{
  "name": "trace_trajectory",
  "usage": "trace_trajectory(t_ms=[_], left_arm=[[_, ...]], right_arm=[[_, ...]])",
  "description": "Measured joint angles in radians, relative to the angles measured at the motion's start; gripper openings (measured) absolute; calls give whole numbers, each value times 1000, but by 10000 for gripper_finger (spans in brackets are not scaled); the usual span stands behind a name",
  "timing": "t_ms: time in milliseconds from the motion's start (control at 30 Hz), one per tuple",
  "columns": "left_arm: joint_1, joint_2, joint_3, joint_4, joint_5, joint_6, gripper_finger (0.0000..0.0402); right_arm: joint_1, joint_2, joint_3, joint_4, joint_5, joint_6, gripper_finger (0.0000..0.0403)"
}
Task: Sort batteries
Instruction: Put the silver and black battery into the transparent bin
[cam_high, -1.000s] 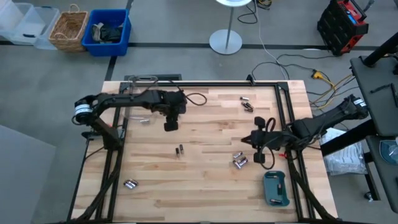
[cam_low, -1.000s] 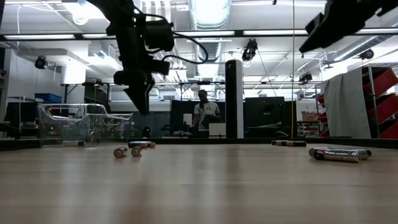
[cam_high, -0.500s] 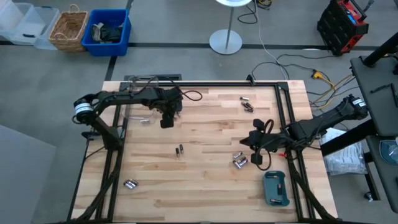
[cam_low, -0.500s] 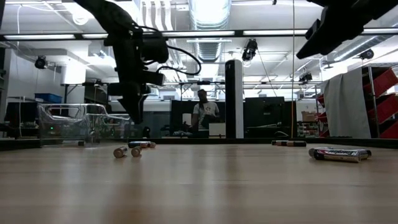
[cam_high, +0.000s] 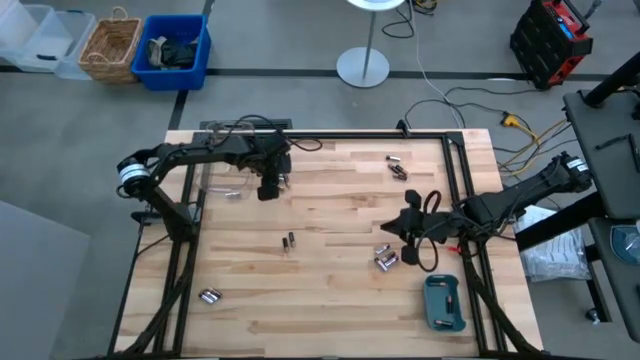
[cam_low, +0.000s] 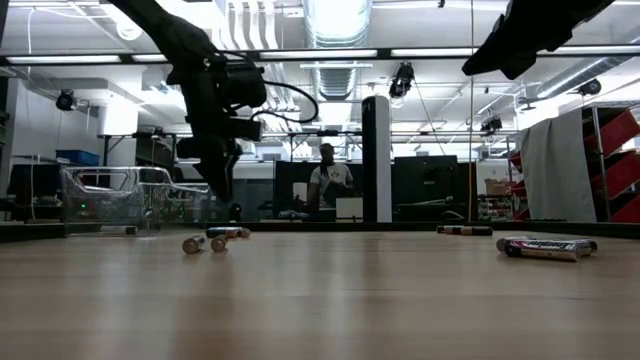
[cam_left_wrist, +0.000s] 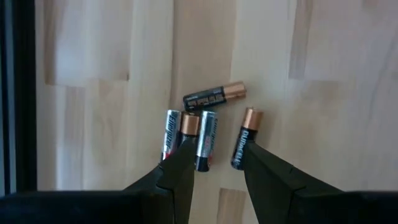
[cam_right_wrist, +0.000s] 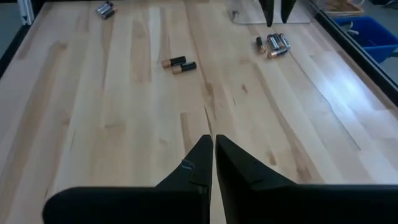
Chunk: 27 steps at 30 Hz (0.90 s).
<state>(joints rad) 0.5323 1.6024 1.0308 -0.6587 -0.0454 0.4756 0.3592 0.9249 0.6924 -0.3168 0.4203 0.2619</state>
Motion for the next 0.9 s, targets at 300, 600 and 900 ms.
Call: trace_trajectory(t_ms=[300, 600, 900], left_arm=[[3, 1, -62, 42, 13, 34, 117], [7, 1, -81, 102, 13, 40, 117], [20, 1, -117, 134, 12, 40, 117]], right_arm=[[0, 0, 7, 3, 3, -10, 13], [0, 0, 7, 5, 28, -26, 13], [0, 0, 7, 5, 28, -45, 13]])
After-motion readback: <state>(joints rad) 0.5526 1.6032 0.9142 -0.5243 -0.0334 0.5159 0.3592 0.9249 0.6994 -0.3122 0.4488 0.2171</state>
